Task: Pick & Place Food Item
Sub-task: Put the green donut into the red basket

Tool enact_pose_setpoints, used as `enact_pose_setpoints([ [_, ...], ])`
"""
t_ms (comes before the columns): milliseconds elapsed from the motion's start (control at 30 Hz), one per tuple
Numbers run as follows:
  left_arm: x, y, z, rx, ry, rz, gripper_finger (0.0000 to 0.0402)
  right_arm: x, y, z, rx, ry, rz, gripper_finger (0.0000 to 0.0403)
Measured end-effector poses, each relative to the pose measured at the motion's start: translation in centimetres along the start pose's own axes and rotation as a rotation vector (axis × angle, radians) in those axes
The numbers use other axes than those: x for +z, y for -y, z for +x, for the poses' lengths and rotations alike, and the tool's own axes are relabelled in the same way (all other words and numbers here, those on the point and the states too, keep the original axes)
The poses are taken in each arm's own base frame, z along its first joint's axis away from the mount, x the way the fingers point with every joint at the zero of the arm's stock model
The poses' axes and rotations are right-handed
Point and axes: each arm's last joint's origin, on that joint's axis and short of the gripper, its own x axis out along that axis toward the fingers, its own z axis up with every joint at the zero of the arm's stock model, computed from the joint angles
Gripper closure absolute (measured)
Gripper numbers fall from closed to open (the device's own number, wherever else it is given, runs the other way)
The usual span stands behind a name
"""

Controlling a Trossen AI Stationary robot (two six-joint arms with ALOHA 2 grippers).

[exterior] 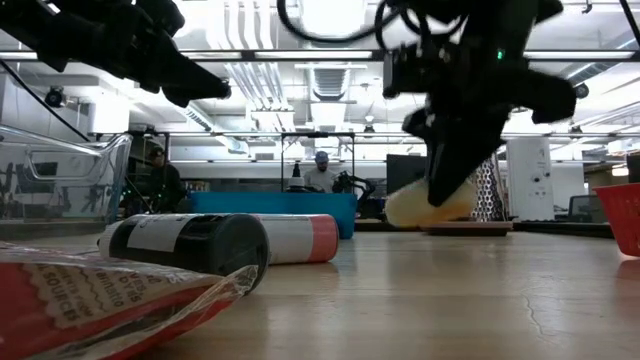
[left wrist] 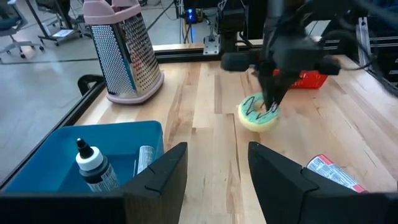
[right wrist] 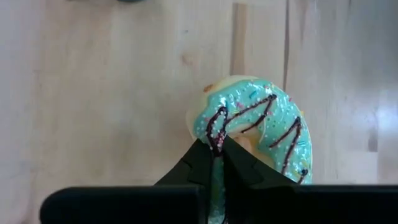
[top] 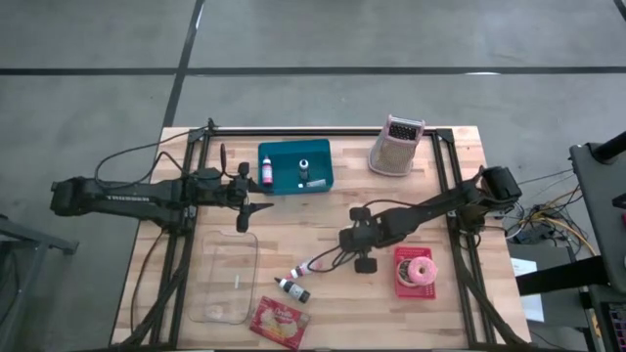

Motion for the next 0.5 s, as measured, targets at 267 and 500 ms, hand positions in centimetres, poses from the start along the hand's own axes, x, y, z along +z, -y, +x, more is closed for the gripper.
enact_pose_setpoints([
  [267,-0.3,0.0,0.0,0.000,-0.008,0.000,0.0230,0.9,-1.9,-2.9,-0.087,-0.053,-0.011,0.0393],
  [500,-1.2,0.1,0.1,0.010,-0.010,0.003,0.0230,0.1,-4.3,-4.5,-0.097,-0.113,0.014,0.0394],
])
